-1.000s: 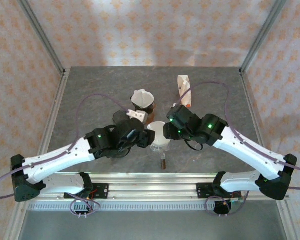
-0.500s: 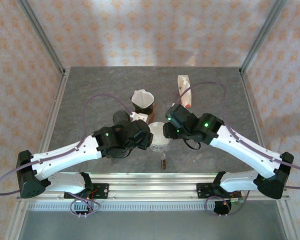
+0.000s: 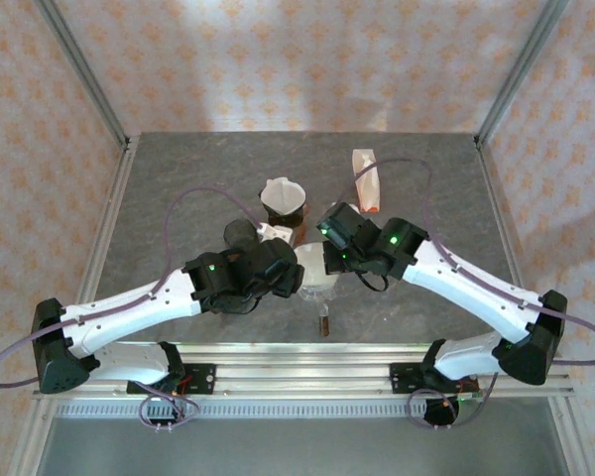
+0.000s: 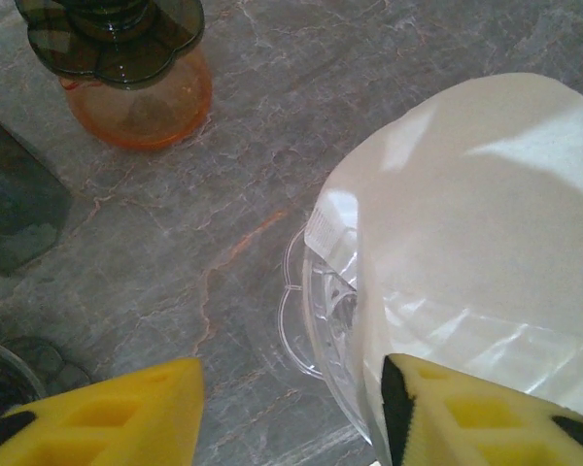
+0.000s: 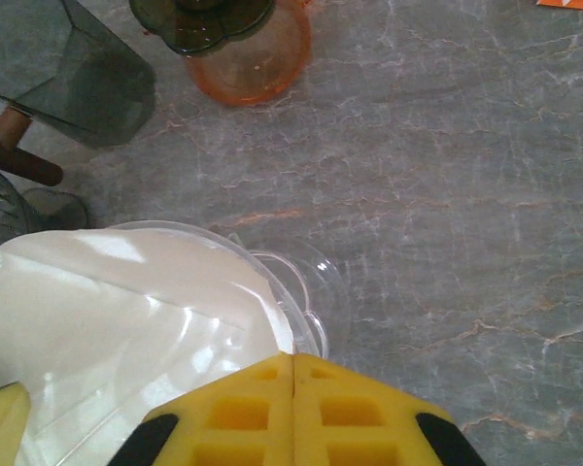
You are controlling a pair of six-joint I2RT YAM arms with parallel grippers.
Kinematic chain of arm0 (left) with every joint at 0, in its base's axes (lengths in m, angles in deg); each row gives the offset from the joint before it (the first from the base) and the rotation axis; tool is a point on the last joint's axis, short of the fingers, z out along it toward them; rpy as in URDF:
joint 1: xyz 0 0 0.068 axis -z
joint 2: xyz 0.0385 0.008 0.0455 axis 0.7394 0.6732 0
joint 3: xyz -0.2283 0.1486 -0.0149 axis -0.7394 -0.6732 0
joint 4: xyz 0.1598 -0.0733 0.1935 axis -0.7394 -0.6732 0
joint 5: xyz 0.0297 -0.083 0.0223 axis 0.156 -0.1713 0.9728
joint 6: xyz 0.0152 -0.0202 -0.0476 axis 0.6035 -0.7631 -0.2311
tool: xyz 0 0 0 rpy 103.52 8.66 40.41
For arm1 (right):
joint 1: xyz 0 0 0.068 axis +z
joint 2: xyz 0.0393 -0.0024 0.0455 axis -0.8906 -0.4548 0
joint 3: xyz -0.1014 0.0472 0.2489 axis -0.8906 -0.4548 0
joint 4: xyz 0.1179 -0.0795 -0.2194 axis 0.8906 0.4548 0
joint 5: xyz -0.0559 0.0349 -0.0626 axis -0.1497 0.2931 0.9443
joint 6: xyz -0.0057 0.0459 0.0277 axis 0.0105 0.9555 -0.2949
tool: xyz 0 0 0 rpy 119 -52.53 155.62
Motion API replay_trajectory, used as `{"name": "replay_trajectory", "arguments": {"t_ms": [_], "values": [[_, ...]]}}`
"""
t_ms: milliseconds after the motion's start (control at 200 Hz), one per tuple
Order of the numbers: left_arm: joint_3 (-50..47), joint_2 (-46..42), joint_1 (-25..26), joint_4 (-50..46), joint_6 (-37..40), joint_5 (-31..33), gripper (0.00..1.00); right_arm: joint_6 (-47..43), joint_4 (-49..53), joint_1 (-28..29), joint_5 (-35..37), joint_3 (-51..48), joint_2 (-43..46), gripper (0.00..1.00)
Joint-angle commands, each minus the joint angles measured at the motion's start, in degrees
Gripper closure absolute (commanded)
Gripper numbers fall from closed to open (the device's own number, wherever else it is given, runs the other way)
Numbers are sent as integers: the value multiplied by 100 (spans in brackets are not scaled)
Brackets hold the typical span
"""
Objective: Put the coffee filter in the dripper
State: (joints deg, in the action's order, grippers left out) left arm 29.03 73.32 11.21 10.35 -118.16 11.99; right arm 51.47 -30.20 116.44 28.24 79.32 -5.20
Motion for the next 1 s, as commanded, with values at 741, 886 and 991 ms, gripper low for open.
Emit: {"name": "replay_trajectory", "arguments": {"t_ms": [741, 886, 991], "values": [[-464, -439, -518, 354, -86, -414, 42, 2, 297, 240, 668, 184, -329, 94], [-571, -487, -518, 355, -95, -480, 42, 49, 277, 237, 703, 186, -302, 86], [-621, -501, -513, 417, -119, -528, 42, 65, 166, 240, 760, 203, -115, 55]]}}
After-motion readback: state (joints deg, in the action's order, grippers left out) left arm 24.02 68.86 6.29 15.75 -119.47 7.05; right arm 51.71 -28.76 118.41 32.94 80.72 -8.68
